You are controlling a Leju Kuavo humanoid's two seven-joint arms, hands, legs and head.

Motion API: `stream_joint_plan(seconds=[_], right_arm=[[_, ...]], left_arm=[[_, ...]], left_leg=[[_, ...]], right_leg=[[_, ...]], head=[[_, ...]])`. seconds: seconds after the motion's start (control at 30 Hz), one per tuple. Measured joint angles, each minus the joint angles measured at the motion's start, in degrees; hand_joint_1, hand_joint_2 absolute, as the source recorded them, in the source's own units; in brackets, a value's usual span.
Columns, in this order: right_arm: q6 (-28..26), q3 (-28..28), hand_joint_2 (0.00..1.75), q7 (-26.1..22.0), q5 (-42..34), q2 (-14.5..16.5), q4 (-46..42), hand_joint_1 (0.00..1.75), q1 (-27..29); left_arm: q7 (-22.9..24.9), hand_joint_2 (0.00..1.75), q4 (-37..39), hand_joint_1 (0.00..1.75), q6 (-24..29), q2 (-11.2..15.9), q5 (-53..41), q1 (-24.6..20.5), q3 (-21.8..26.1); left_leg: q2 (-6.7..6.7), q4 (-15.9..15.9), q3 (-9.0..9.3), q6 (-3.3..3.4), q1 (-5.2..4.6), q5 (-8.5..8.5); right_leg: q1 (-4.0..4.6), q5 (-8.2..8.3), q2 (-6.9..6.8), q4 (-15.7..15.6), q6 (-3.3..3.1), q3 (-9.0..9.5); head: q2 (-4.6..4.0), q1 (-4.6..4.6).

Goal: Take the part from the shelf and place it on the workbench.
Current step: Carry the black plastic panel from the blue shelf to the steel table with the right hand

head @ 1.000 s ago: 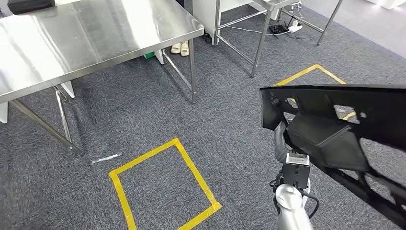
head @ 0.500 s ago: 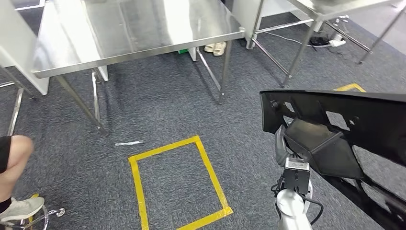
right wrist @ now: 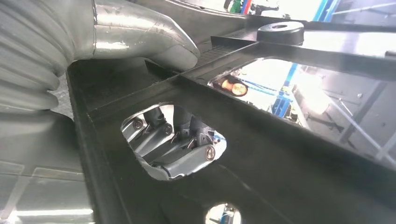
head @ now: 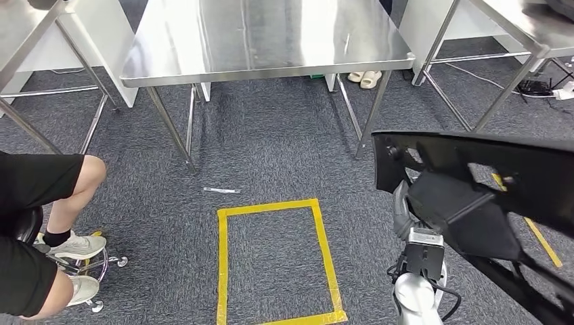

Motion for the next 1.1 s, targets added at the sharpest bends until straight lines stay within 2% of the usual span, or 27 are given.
stream_joint_plan(seconds=[0.03,0.1,0.17,0.2,0.23,0.27,0.33,0.4,0.43,0.47,0.5,0.53,0.57,0.6,0.63,0.67,0.7,0.73,0.77,0.8,0.83,0.9,0.93,0.97,1.0,1.03,1.1], right_arm=[[0.11,0.00,1.75,0.07,0.00,0.15,-0.11,1.75,-0.08],[0.21,-0.05,1.75,0.14,0.00,0.38,-0.30,1.75,-0.11],[0.30,-0.15,1.75,0.19,0.00,0.43,-0.34,1.75,-0.04],[0.43,-0.18,1.75,0.21,0.01,0.47,-0.33,1.75,-0.06],[0.62,-0.19,1.75,0.24,0.02,0.52,-0.33,1.75,-0.12],[0.86,-0.20,1.75,0.26,0.03,0.58,-0.32,1.75,-0.24],[1.19,-0.21,1.75,0.27,0.05,0.71,-0.32,1.75,-0.58],[1.28,-0.23,1.75,0.28,0.05,0.79,-0.32,1.75,-0.82],[1.28,-0.23,1.75,0.29,0.08,0.84,-0.32,1.75,-0.87],[1.28,-0.21,1.75,0.30,0.13,0.91,-0.32,1.75,-0.97],[1.28,-0.19,1.75,0.31,0.18,0.99,-0.32,1.75,-1.11],[1.29,-0.16,1.75,0.31,0.23,1.06,-0.32,1.75,-1.26],[1.29,-0.16,1.75,0.30,0.26,1.11,-0.32,1.75,-1.37],[1.29,-0.16,1.75,0.30,0.21,1.12,-0.31,1.75,-1.39],[1.27,-0.19,1.75,0.30,0.11,1.12,-0.30,1.75,-1.30],[1.26,-0.21,1.75,0.31,-0.02,1.12,-0.28,1.75,-1.17],[1.25,-0.23,1.75,0.30,-0.15,1.12,-0.26,1.75,-1.04],[1.24,-0.26,1.75,0.28,-0.22,1.11,-0.26,1.75,-0.93],[1.23,-0.27,1.75,0.27,-0.24,1.10,-0.26,1.75,-0.86],[1.22,-0.28,1.75,0.25,-0.23,1.09,-0.26,1.75,-0.83],[1.21,-0.29,1.75,0.23,-0.22,1.07,-0.25,1.75,-0.81],[1.20,-0.29,1.75,0.20,-0.21,1.05,-0.19,1.75,-0.72],[1.19,-0.28,1.75,0.18,-0.21,1.04,-0.15,1.75,-0.65],[1.17,-0.28,1.75,0.16,-0.28,1.03,-0.13,1.75,-0.62],[1.13,-0.26,1.75,0.12,-0.39,1.04,-0.11,1.75,-0.66],[1.09,-0.25,1.75,0.07,-0.53,1.06,-0.10,1.75,-0.73],[1.01,-0.25,1.75,-0.05,-0.74,1.10,-0.10,1.75,-0.80]], left_arm=[[0.11,1.75,-0.01,0.00,0.16,0.00,-0.06,-0.05,-0.13],[0.18,1.75,-0.03,0.00,0.47,0.00,-0.15,-0.26,-0.34],[0.05,1.75,-0.09,0.00,0.52,-0.01,-0.26,-0.61,-0.58],[-0.02,1.75,-0.17,0.00,0.42,-0.01,-0.37,-0.75,-0.73],[-0.04,1.75,-0.28,0.00,0.33,0.01,-0.49,-0.82,-0.88],[0.00,1.75,-0.39,0.00,0.26,0.02,-0.71,-0.84,-1.05],[0.20,1.75,-0.53,0.00,0.32,0.04,-1.27,-0.66,-1.43],[0.32,1.75,-0.57,0.00,0.54,0.05,-1.66,-0.47,-1.77],[0.33,1.75,-0.58,0.00,0.61,0.05,-1.72,-0.43,-1.89],[0.32,1.75,-0.61,0.00,0.63,0.05,-1.74,-0.45,-2.00],[0.32,1.75,-0.70,0.00,0.63,0.05,-1.77,-0.46,-2.16],[0.34,1.75,-0.81,0.00,0.65,0.05,-1.77,-0.49,-2.30],[0.37,1.75,-0.91,0.00,0.82,0.05,-1.81,-0.54,-2.43],[0.43,1.75,-1.01,0.00,1.27,0.05,-1.86,-0.60,-2.54],[0.49,1.75,-1.02,0.00,2.04,0.05,-1.91,-0.67,-2.58],[0.56,1.75,-1.02,0.00,3.04,0.05,-1.94,-0.70,-2.61],[0.62,1.75,-1.02,0.00,4.09,0.05,-1.92,-0.72,-2.61],[0.65,1.75,-1.03,0.00,4.96,0.05,-1.90,-0.73,-2.61],[0.68,1.75,-1.03,0.00,5.56,0.02,-1.88,-0.75,-2.61],[0.72,1.75,-1.04,0.00,5.96,-0.02,-1.87,-0.80,-2.61],[0.75,1.75,-1.04,0.00,6.18,-0.07,-1.88,-0.87,-2.61],[0.81,1.75,-1.03,0.00,6.41,-0.14,-1.90,-0.98,-2.62],[0.83,1.75,-1.02,0.00,6.44,-0.15,-1.93,-1.01,-2.62],[0.84,1.75,-1.02,0.00,6.41,-0.15,-2.01,-1.01,-2.63],[0.84,1.75,-1.02,0.00,6.30,-0.15,-2.13,-1.00,-2.64],[0.81,1.75,-1.02,0.00,6.17,-0.15,-2.29,-0.97,-2.69],[0.67,1.75,-1.02,0.00,5.89,-0.10,-2.70,-0.93,-2.82]], left_leg=[[1.42,0.98,-0.44,-0.26,-0.08,-0.71],[4.86,6.61,-2.91,-0.71,-0.25,-3.91],[5.85,14.20,-6.29,-0.95,-0.24,-7.19],[5.91,16.16,-7.04,-0.95,-0.24,-7.56],[6.06,15.91,-6.70,-0.88,-0.24,-6.81],[6.47,13.48,-5.35,-0.72,-0.25,-5.17],[9.08,5.60,-1.45,-0.23,-0.61,-1.64],[11.14,0.79,0.56,0.33,-1.15,-0.53],[11.02,0.33,0.51,0.54,-1.41,-0.74],[10.25,0.09,0.39,0.84,-1.44,-0.63],[9.49,-0.11,0.32,1.16,-1.35,-0.40],[8.73,-0.29,0.34,1.48,-1.18,-0.17],[8.03,-0.47,0.41,1.77,-0.95,0.06],[7.38,-0.55,0.44,1.96,-0.75,0.21],[6.64,-0.54,0.39,2.06,-0.68,0.27],[5.85,-0.52,0.37,2.10,-0.66,0.29],[4.96,-0.50,0.39,2.11,-0.64,0.30],[4.04,-0.48,0.46,2.09,-0.61,0.30],[3.11,-0.45,0.60,2.05,-0.55,0.27],[2.20,-0.41,0.76,1.95,-0.45,0.22],[1.36,-0.33,0.85,1.76,-0.43,0.13],[-0.09,-0.13,0.58,1.17,-0.45,0.06],[-0.65,-0.11,0.32,0.83,-0.48,0.14],[-1.15,-0.14,0.06,0.52,-0.45,0.25],[-1.02,-0.08,-0.11,0.25,-0.41,0.23],[0.01,0.46,-0.45,0.00,-0.47,-0.17],[3.32,4.54,-2.49,-0.50,-0.57,-2.57]], right_leg=[[-0.14,0.02,-0.61,-0.11,-0.55,0.10],[-0.14,-0.11,-2.07,-0.22,-1.52,0.29],[0.12,-0.33,-3.80,-0.21,-2.03,0.43],[0.23,-0.42,-4.66,-0.21,-2.14,0.52],[0.31,-0.51,-5.44,-0.20,-2.23,0.65],[0.37,-0.61,-6.15,-0.20,-2.26,0.83],[0.69,-0.89,-7.38,-0.16,-2.09,1.16],[1.19,-1.12,-8.57,-0.08,-1.71,1.15],[1.38,-1.17,-9.28,-0.07,-1.51,1.08],[1.41,-1.22,-10.03,-0.11,-1.30,1.09],[1.35,-1.42,-9.92,0.08,-1.02,1.02],[1.25,-1.94,-8.85,0.87,-0.80,0.68],[1.14,-2.95,-7.14,2.80,-0.70,-0.22],[1.00,-4.32,-5.11,5.92,-0.72,-1.76],[0.94,-5.81,-3.77,9.85,-0.81,-3.69],[0.91,-6.99,-3.16,13.71,-0.81,-5.68],[0.89,-7.41,-2.96,16.13,-0.63,-7.08],[0.86,-6.95,-2.85,16.50,-0.27,-7.56],[0.79,-5.53,-2.63,14.47,0.24,-6.93],[0.64,-3.47,-1.97,10.51,0.80,-5.35],[0.43,-1.74,-0.64,6.33,1.18,-3.59],[0.18,0.20,1.28,0.92,1.07,-1.21],[0.21,0.22,1.51,0.37,0.69,-0.96],[0.26,0.32,0.95,0.31,0.29,-0.94],[0.12,0.41,0.44,0.27,-0.07,-0.96],[-0.03,0.45,0.00,0.19,-0.51,-0.89],[-0.26,0.42,-0.84,0.03,-1.45,-0.70]], head=[[0.01,-0.16],[0.00,-0.50],[0.00,-0.65],[0.00,-0.65],[0.00,-0.66],[0.01,-0.66],[0.00,-0.66],[-0.01,-0.58],[-0.01,-0.54],[-0.01,-0.49],[-0.01,-0.42],[-0.01,-0.43],[0.00,-0.34],[0.00,-0.24],[0.00,-0.16],[0.00,-0.09],[0.00,-0.08],[0.00,-0.07],[-0.01,-0.09],[-0.01,-0.06],[-0.01,-0.06],[-0.01,-0.10],[-0.01,-0.16],[0.00,-0.19],[0.00,-0.22],[0.00,-0.30],[0.00,-0.67]])
